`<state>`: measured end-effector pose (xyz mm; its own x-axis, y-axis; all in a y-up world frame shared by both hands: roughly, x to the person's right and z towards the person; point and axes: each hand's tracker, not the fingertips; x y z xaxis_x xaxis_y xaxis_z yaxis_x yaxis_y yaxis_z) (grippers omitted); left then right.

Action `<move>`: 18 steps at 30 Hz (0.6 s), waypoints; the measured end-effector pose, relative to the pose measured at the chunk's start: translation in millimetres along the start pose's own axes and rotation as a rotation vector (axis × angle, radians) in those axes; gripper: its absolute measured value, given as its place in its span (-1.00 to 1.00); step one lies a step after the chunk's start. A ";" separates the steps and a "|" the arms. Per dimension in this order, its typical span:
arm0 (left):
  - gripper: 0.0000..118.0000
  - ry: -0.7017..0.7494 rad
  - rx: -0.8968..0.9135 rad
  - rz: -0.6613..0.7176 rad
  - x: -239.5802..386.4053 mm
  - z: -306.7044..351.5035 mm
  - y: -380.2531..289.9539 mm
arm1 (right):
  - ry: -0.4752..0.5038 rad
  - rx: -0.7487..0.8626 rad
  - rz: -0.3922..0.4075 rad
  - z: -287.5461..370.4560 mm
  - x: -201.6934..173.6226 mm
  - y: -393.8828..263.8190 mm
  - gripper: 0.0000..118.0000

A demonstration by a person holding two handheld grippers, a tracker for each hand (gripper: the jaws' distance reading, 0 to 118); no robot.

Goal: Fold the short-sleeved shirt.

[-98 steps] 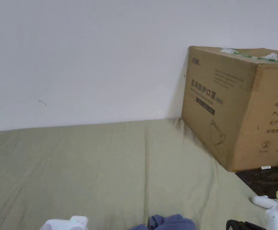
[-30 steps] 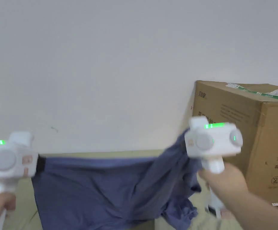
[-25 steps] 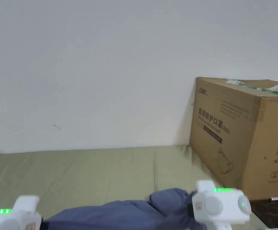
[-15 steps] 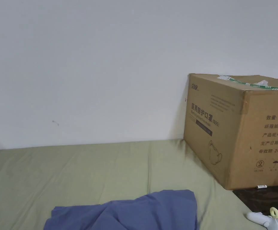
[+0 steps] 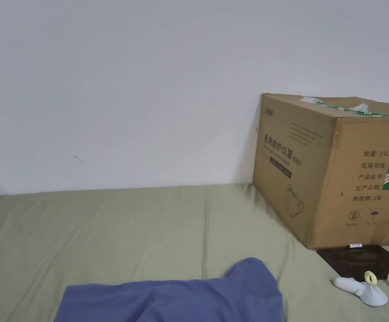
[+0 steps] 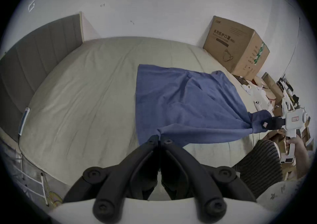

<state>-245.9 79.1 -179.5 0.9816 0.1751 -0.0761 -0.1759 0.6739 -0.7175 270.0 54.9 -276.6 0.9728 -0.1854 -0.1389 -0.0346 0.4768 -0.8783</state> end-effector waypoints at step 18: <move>0.96 -0.170 0.304 0.105 44.4 0.1 86.1 | 0.006 0.574 -0.011 79.1 -44.0 60.8 0.96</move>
<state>-217.5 144.9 -244.6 0.9351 0.3544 -0.0037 -0.3143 0.8243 -0.4709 243.2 160.0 -287.7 0.9710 -0.1972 -0.1349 0.1074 0.8647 -0.4907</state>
